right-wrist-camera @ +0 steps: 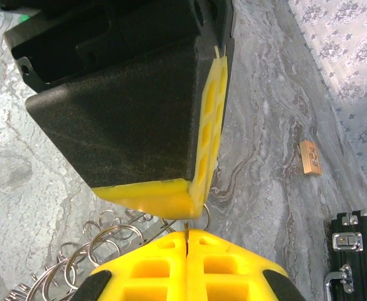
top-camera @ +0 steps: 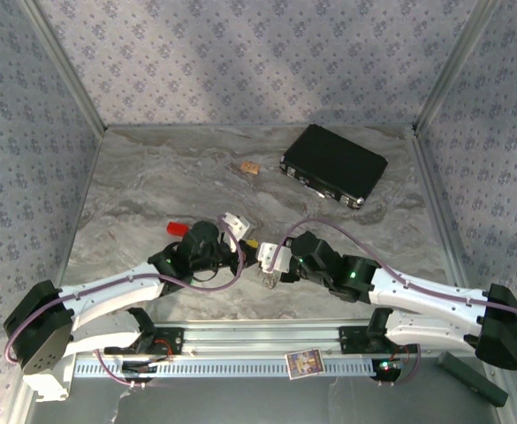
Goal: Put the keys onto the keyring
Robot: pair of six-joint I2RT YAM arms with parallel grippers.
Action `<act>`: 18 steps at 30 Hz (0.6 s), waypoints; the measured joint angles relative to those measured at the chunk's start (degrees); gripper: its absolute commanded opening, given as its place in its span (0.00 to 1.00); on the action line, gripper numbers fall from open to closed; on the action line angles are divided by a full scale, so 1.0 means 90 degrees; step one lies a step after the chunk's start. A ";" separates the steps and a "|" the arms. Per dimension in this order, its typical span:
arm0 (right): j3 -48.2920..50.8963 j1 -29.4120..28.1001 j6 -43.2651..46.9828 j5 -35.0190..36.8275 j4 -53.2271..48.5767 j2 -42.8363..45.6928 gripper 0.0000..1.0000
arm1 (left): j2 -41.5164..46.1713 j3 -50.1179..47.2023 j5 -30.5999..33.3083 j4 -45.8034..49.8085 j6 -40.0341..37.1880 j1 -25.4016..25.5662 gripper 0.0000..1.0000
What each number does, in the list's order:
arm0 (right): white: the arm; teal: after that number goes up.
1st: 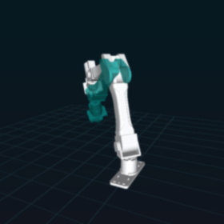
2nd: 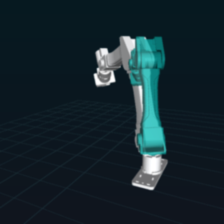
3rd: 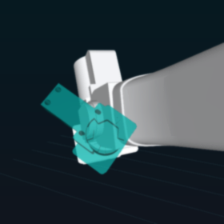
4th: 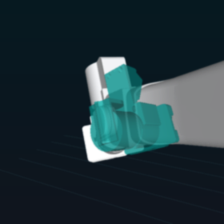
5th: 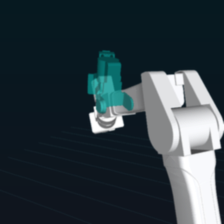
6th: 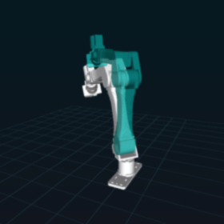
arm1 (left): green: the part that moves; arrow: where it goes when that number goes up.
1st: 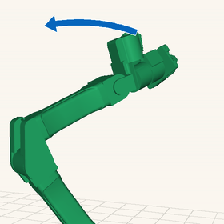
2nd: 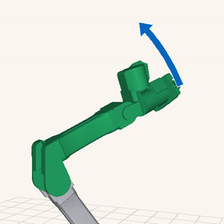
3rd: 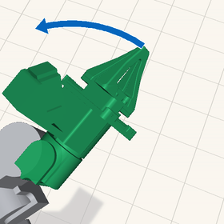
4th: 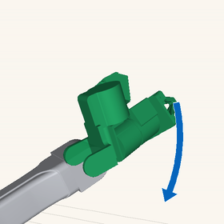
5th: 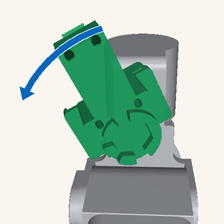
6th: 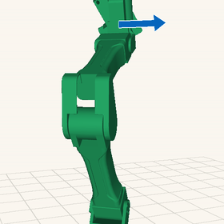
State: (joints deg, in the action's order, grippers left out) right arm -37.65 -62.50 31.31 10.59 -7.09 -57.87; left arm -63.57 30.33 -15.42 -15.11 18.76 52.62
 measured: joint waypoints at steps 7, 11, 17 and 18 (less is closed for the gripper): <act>0.0002 0.0022 -0.0002 0.0236 0.0068 0.0041 0.00 | 0.0000 0.0002 0.0002 -0.0002 0.0000 0.0000 0.00; 0.0002 0.0085 -0.0007 0.0294 0.0129 0.0051 0.00 | 0.0000 0.0002 -0.0019 0.0000 0.0000 0.0000 0.00; 0.0002 0.0085 -0.0024 0.0296 0.0151 0.0049 0.00 | 0.0000 0.0002 -0.0022 0.0000 0.0000 0.0000 0.00; 0.0002 0.0085 -0.0024 0.0284 0.0148 0.0049 0.00 | 0.0000 0.0002 -0.0022 0.0000 0.0000 0.0000 0.00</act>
State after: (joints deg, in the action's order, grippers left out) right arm -37.63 -61.73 31.09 13.15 -5.76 -57.43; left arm -63.57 30.35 -15.62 -15.11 18.76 52.62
